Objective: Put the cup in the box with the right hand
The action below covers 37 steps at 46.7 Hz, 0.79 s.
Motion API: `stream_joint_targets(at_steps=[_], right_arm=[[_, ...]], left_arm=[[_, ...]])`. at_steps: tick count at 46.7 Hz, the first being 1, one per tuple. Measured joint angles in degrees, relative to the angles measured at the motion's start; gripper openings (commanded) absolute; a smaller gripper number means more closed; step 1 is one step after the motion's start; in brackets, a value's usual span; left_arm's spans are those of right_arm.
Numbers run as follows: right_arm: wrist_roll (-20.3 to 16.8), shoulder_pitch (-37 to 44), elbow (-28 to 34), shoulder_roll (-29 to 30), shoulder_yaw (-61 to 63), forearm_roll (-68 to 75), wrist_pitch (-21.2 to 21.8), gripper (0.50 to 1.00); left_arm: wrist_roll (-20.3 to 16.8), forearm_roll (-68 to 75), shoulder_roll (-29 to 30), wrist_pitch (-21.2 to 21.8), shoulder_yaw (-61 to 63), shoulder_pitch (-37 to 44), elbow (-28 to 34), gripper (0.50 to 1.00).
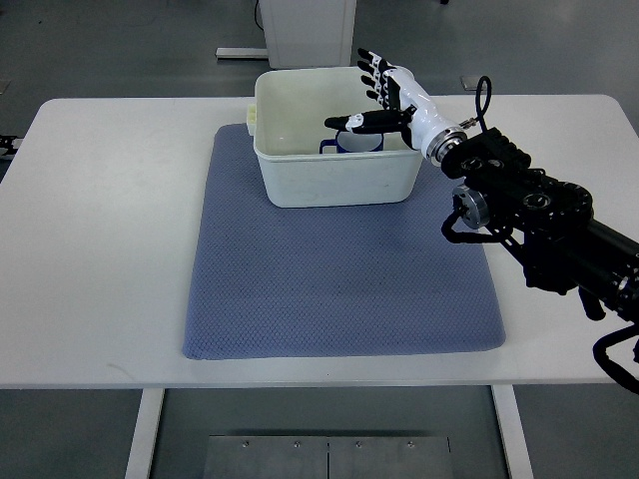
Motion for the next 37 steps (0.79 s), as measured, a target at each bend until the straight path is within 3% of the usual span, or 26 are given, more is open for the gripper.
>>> stream_joint_targets(at_steps=[16, 37], right_arm=[[-0.2, 1.8, 1.1, -3.9, 0.4, 0.5, 0.2, 0.995], [-1.1, 0.7, 8.0, -18.0, 1.8, 7.7, 1.0, 0.998]], left_arm=[[0.0, 0.0, 0.0, 0.0, 0.0, 0.0, 0.0, 1.000], [0.0, 0.0, 0.0, 0.0, 0.0, 0.0, 0.0, 1.000]])
